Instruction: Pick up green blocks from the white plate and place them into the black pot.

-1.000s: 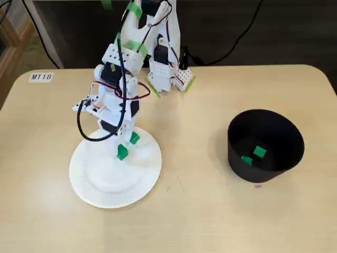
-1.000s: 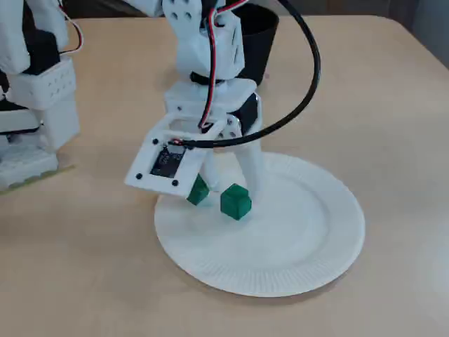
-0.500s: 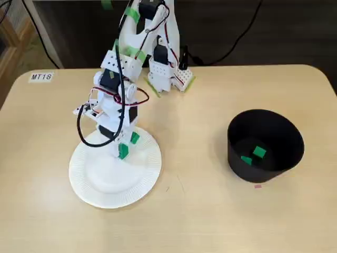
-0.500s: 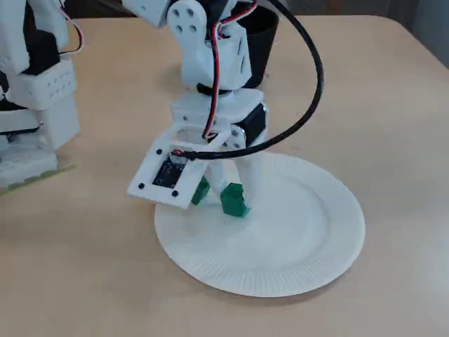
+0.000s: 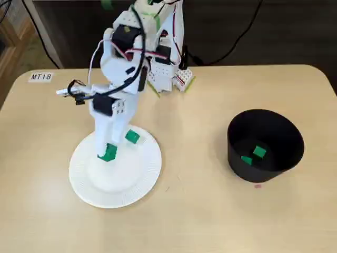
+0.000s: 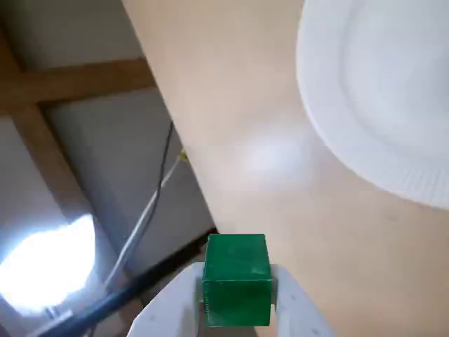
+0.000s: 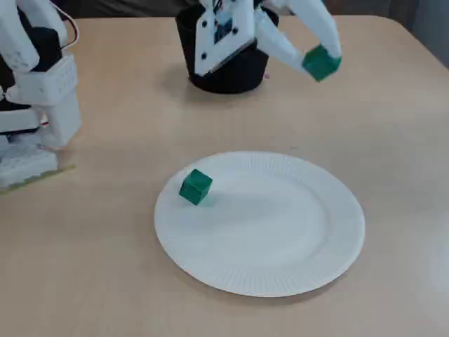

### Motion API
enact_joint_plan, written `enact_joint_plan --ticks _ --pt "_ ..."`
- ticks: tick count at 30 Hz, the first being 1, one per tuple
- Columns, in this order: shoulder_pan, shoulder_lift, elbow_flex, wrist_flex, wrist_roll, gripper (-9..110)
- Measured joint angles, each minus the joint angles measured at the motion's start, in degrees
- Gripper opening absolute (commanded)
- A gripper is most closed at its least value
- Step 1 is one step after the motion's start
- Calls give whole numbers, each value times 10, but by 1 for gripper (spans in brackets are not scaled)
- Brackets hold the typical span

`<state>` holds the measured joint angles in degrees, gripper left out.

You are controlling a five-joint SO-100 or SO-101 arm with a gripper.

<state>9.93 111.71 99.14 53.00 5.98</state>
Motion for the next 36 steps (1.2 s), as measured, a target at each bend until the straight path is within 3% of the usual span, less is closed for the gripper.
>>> enact_joint_plan --ticks 8,14,26,32,36 --pt "-263 33 0 12 -8 -2" --pt "-387 54 91 -128 -33 -2" --pt "-459 63 258 -282 -40 -2" --pt "-463 91 266 -263 -51 22" --pt "-465 113 266 -216 -65 27"
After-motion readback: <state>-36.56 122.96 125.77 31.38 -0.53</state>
